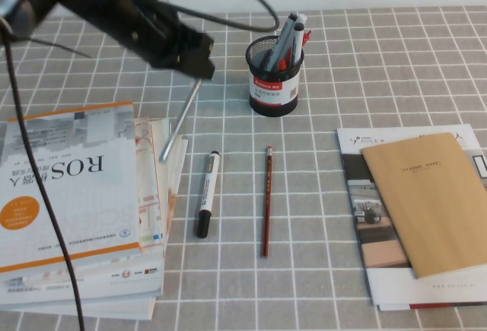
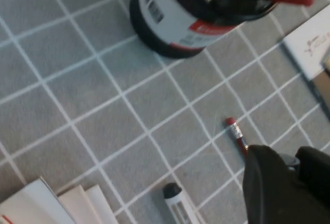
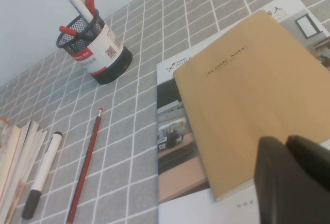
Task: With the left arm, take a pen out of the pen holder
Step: 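Take a marker out of the pen holder and lay it on the table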
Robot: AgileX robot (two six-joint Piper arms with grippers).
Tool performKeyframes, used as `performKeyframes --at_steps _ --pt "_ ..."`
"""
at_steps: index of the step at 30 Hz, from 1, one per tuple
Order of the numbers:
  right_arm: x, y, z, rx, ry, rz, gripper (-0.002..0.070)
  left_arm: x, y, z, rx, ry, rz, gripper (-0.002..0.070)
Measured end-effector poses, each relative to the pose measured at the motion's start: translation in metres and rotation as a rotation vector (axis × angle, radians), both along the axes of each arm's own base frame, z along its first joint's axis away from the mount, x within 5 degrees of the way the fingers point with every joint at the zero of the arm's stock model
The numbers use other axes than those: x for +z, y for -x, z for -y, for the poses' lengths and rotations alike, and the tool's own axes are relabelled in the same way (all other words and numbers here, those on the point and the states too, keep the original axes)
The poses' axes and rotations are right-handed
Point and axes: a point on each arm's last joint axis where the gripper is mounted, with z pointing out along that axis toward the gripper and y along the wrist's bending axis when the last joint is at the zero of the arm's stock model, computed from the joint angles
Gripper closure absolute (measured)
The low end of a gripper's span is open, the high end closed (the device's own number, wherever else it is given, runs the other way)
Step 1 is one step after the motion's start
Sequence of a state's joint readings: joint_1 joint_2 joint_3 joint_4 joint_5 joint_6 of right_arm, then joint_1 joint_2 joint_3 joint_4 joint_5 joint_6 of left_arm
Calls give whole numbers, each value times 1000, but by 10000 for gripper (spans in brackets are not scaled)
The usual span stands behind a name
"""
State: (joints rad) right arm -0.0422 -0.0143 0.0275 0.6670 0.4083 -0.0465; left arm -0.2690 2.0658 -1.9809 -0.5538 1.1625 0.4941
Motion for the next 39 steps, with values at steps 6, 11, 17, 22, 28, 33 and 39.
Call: performKeyframes --at_steps 6,11,17,22,28,33,39 --pt "0 0 0 0 0 0 689 -58 -18 -7 125 -11 -163 617" --pt "0 0 0 0 0 0 689 -89 -27 -6 181 -15 -236 617" --pt "0 0 0 0 0 0 689 -109 -28 -6 200 -27 -281 617" --pt "0 0 0 0 0 0 689 -122 -24 -8 196 -40 -310 617" --pt "0 0 0 0 0 0 689 -130 -13 -9 185 -20 -306 617" --pt "0 0 0 0 0 0 689 -128 -7 -11 190 -22 -273 617" --pt "0 0 0 0 0 0 689 -128 -7 -11 185 -17 -268 617"
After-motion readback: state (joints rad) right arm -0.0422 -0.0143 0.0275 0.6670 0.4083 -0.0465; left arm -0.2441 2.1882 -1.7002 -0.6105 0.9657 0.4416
